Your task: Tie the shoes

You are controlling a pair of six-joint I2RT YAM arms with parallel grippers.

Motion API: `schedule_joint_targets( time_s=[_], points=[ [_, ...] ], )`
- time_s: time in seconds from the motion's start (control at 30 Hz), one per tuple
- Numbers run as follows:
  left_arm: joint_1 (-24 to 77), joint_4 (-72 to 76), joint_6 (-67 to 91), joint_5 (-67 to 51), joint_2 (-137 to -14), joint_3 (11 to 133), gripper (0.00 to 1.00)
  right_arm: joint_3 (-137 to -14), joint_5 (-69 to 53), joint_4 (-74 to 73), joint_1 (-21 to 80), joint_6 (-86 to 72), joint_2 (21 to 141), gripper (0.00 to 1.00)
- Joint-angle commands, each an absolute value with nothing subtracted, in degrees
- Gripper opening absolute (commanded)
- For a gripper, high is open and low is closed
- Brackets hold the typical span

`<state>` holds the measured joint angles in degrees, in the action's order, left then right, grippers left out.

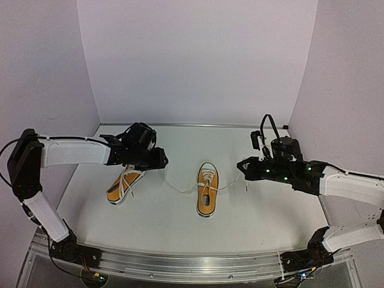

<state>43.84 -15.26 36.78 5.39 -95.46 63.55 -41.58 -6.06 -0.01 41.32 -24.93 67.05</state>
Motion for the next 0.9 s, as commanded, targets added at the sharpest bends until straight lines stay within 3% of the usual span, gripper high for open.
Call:
schedule_joint_targets(
  time_s=[0.0, 0.7, 0.87],
  points=[
    [44.32, -18.83, 32.28, 7.38, -100.39, 68.19, 0.44, -44.03, -8.08, -2.97, 39.71, -23.59, 67.25, 0.0],
    [38.8, -22.49, 31.6, 11.37, -119.33, 79.81, 0.45, -45.89, -11.69, -5.92, 34.39, -19.26, 68.74, 0.0],
    [38.15, -20.96, 30.11, 10.34, -122.13, 81.48, 0.3, -47.67, -13.02, -6.51, 32.39, -18.1, 69.43, 0.0]
  ],
)
